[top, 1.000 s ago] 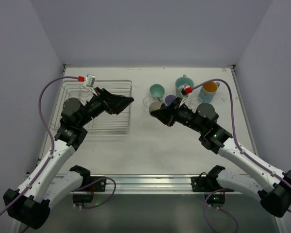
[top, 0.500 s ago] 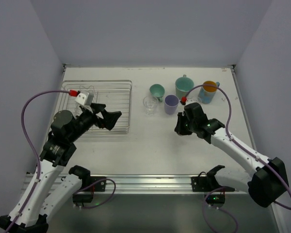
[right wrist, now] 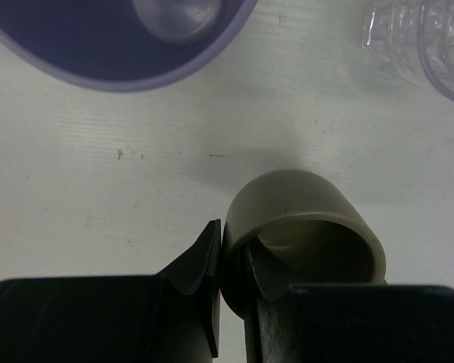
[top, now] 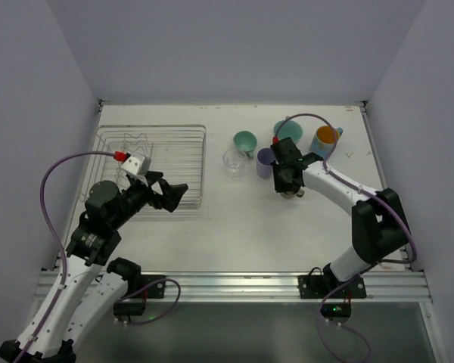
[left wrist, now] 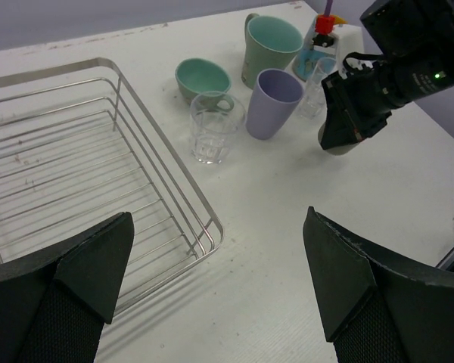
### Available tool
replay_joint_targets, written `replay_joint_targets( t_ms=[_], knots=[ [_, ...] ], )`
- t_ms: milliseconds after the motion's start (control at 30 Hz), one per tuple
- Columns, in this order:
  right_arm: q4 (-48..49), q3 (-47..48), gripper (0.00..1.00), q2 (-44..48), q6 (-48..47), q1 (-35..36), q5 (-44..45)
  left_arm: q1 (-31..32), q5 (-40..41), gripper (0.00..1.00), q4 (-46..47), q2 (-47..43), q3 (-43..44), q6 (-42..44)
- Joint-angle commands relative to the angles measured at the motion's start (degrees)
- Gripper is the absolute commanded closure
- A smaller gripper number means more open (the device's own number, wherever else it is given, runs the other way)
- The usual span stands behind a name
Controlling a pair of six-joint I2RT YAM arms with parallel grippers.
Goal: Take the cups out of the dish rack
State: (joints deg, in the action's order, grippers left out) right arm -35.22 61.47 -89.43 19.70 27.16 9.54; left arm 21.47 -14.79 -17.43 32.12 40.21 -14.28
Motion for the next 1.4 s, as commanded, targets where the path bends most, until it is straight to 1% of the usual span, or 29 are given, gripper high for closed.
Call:
replay_joint_targets(
  t_ms=[0,167,300,533,567,667,867,900,933,967,1000,1100,1133,1167,1233,1267,1367],
  knots=[
    [0.15,4.27,0.99,-3.2,-2.21,-0.7,1.01,0.32,-0.07,0.0,1.61,-1.09,-0.48,1.28],
    [3.14,4.8,0.97,-6.27,-3.09,-0.88,-2.94,0.32,0.2,0.0,1.61,-1.01,-0.48,1.28],
    [4.19,4.62,0.95,-8.04,-3.09,-0.88,-4.18,0.32,0.55,0.0,1.52,-0.22,-0.48,1.27],
    [5.16,3.48,0.83,-8.66,-3.36,-0.97,-5.5,0.24,0.64,0.0,1.61,1.28,-0.3,1.28],
    [5.16,3.3,0.78,-8.57,-3.44,-0.97,-5.5,0.23,0.72,0.0,1.52,1.54,-0.3,1.19],
    [5.16,3.13,0.7,-7.61,-3.44,-0.97,-4.88,0.23,0.72,0.0,1.61,1.89,-0.22,1.27],
    [4.38,3.3,0.62,-4.71,-3.18,-0.97,-4.97,0.23,1.51,0.0,1.61,1.98,-0.22,1.28],
    [4.37,3.22,0.58,-3.83,-3.18,-0.88,-4.88,0.32,1.69,0.0,1.52,1.9,-0.22,1.28],
    [4.29,3.21,0.55,-1.48,-3.09,-0.88,-4.71,0.24,1.95,0.0,1.52,1.89,-0.22,1.36],
    [3.76,3.21,0.49,-0.06,-3.09,-0.88,-4.1,0.23,2.22,0.0,1.44,1.63,-0.13,1.36],
    [3.5,3.48,0.35,1.61,-3.09,-0.96,-3.57,0.23,2.57,0.0,1.52,1.63,-0.04,1.28],
    [3.23,3.57,0.11,9.86,-3.09,-0.88,-3.21,0.23,3.36,0.0,1.61,1.89,0.4,1.36],
    [3.49,3.31,0.01,12.41,-3.09,-0.88,-3.04,0.23,3.53,0.0,1.61,2.07,0.57,1.54],
    [4.71,2.26,0.01,18.0,-3.01,-0.88,-2.69,0.23,4.23,0.0,1.52,2.33,0.84,1.45],
    [6.12,1.11,0.01,24.09,-2.57,-0.88,-1.54,0.23,5.03,0.0,1.17,2.42,1.8,1.45],
    [7.26,0.06,0.01,30.39,-2.57,-0.88,-1.19,0.23,6.51,0.0,0.91,2.34,2.41,1.19],
    [8.94,-1.26,0.01,39.91,-2.39,-0.88,0.56,0.23,9.67,0.0,-0.5,2.25,5.93,0.32]
  ],
)
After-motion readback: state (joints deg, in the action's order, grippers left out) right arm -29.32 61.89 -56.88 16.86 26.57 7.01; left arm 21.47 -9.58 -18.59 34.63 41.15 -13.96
